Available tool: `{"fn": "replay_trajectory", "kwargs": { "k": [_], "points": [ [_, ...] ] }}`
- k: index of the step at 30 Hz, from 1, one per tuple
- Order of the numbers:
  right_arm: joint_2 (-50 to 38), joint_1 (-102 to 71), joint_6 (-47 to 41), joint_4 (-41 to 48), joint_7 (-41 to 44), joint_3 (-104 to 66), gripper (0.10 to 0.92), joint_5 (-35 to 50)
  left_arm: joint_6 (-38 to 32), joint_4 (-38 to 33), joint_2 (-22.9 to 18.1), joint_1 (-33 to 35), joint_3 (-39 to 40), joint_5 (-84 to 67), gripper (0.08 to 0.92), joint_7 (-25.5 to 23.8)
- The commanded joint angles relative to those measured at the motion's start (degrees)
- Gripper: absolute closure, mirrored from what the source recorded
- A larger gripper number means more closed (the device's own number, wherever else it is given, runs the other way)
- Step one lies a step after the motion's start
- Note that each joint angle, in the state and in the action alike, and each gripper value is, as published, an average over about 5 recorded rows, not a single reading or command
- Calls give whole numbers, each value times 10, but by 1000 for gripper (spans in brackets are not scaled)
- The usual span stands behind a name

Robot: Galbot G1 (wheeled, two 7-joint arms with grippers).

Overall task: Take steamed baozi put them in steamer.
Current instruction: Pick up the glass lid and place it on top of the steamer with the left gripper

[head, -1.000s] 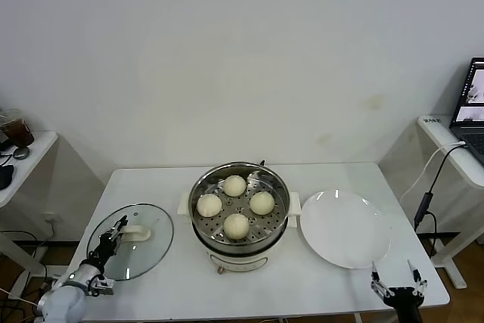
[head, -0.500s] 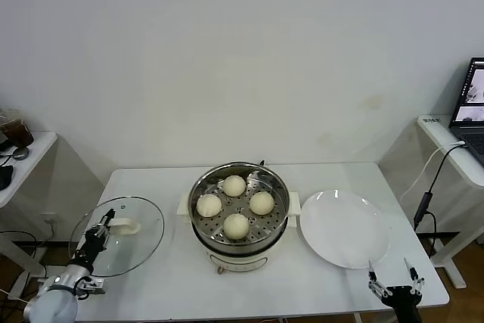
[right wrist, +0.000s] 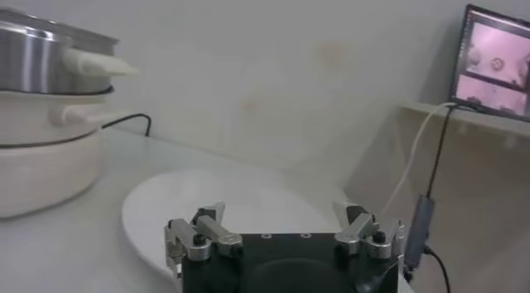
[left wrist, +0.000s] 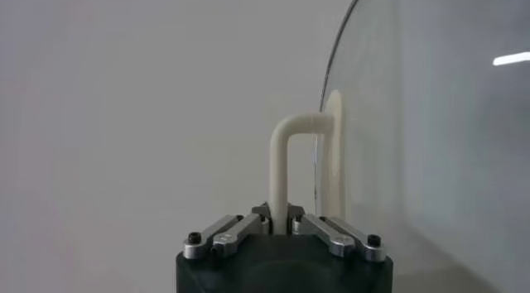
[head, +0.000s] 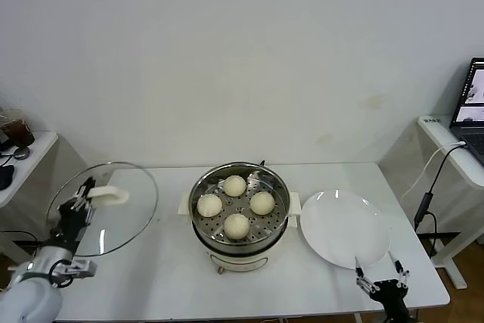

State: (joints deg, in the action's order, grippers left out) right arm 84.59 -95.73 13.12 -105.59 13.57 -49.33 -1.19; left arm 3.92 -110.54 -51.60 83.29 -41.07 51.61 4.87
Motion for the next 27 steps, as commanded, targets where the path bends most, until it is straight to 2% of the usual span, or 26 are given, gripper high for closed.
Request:
{"fn": "replay_trajectory", "kwargs": {
  "k": [1,5,10,19,27],
  "points": [
    [7,15,11,20,-1,29,203,-29,224,-154,49,-111,227,-56,824,-90],
    [14,24,20,34,-6,35,203,-52,274,-128,5,-194,345,15,824,-124],
    [20,37,26,53,-11,39,203,-69,306,-101,-57,-264,428,117,824,-188],
    [22,43,24,64,-12,44,203,-73,319,-58,-133,-297,480,227,824,-246],
    [22,40,25,66,-14,44,203,-75,321,-16,-177,-315,498,238,824,-243]
  ]
}}
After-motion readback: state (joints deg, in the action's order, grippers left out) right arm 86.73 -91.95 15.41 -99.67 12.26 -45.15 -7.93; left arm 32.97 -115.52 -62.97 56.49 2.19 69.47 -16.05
